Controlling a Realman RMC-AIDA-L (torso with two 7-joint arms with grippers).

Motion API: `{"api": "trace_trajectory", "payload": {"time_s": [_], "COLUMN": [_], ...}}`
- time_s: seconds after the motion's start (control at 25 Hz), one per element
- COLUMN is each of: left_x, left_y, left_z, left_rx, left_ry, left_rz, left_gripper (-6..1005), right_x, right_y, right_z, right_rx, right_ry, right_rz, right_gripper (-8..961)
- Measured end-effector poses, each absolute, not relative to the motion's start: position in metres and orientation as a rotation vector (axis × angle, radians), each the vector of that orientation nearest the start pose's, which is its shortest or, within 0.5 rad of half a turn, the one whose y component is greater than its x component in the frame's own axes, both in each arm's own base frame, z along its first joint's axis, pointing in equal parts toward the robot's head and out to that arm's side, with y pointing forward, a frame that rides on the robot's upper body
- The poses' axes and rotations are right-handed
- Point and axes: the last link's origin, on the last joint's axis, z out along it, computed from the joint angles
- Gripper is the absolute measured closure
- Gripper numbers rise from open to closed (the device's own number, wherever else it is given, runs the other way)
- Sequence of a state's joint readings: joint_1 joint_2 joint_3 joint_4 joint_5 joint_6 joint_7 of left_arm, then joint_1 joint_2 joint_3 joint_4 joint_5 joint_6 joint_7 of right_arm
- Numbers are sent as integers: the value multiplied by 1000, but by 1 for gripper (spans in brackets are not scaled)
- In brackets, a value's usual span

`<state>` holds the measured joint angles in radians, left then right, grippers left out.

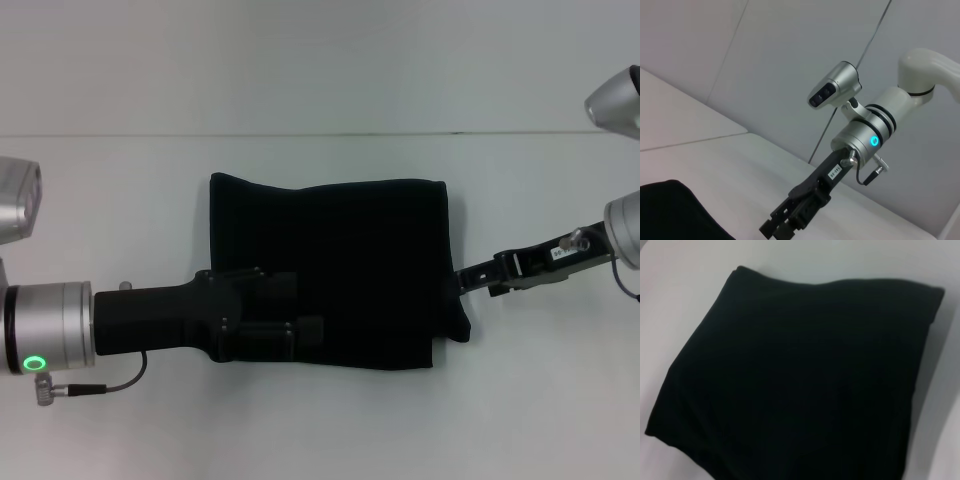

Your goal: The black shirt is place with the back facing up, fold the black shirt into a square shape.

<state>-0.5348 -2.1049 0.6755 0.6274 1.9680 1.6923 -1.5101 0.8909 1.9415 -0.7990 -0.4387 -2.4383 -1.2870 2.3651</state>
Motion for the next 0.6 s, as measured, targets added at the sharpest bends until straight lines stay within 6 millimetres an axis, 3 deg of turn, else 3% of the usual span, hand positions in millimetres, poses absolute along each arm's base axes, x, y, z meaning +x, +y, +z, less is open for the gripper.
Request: {"api": "trace_trajectory", "payload": {"time_s": [0.6], "left_x": [-245], "left_y": [318], "left_z": [0], "left_rx": [-2753], "left_ry": [-807], "left_rz": [-935], "left_gripper": [122], "right_x": [238], "right_y": [393], "right_z": [-25], "right_rx": [-2488], "right_ry": [1671], "right_rz": [36], "right_gripper": [150]}}
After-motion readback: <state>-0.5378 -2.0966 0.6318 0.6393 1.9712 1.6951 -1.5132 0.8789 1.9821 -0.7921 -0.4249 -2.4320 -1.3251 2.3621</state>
